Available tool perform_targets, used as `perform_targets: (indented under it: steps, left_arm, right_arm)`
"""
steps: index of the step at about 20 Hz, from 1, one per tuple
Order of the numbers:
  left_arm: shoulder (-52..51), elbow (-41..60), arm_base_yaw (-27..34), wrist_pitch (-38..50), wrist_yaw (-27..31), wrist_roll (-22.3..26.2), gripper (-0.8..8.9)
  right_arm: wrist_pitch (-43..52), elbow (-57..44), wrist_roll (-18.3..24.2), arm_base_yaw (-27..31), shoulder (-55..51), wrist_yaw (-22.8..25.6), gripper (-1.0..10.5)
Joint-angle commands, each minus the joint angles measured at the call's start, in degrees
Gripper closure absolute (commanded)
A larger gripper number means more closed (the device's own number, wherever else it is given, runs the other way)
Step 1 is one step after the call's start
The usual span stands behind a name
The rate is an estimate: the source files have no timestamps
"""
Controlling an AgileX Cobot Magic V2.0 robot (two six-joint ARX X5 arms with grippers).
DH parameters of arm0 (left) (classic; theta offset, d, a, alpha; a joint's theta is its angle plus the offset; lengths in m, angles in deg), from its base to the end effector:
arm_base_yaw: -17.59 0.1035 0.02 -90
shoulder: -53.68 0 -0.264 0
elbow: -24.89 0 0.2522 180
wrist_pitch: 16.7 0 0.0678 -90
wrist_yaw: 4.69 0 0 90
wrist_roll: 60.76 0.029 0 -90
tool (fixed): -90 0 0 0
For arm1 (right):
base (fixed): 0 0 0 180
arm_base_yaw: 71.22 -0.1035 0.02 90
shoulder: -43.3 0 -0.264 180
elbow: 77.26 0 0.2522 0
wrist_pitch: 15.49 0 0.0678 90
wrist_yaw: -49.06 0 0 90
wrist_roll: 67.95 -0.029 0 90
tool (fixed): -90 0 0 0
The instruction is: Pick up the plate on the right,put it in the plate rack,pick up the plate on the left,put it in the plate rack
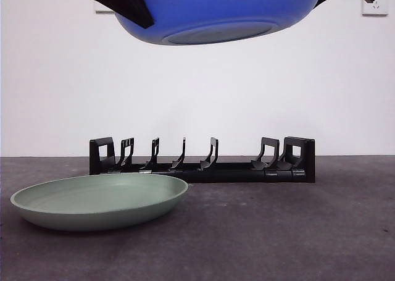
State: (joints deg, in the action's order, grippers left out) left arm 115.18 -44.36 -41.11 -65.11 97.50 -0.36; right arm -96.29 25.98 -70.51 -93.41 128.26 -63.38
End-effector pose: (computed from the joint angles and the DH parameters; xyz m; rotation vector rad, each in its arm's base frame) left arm 0.1179 -0.1821 0.3069 1.3838 0.1330 -1.0532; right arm 0.2550 0.1160 0.3617 0.0405 1.1323 0.6735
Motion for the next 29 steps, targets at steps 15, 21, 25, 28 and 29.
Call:
perform_targets:
  steps: [15, 21, 25, 28, 29]
  left_arm:
    - [-0.11, -0.13, -0.17, -0.66, 0.9, -7.39, 8.22]
    - [-0.11, -0.13, 0.66, -0.24, -2.8, -13.79, 8.22]
    - [-0.11, -0.13, 5.49, 5.31, -9.16, -22.64, 8.22]
    - [-0.09, -0.13, 12.94, 16.57, -17.16, -34.38, 8.22]
    - [0.13, -0.13, 15.5, 20.46, -19.98, -38.8, 8.22]
  right_arm:
    - [4.98, 0.28, -0.28, 0.02, 0.26, -0.09, 6.5]
    - [9.57, 2.67, -0.9, 0.13, 0.11, 0.63, 6.5]
    - [13.88, 10.95, -1.42, 0.13, -2.08, 8.41, 6.5]
    - [13.11, 16.57, -1.51, 0.13, -4.55, 11.89, 6.5]
    - [12.22, 17.27, -1.42, 0.13, -5.18, 11.82, 6.6]
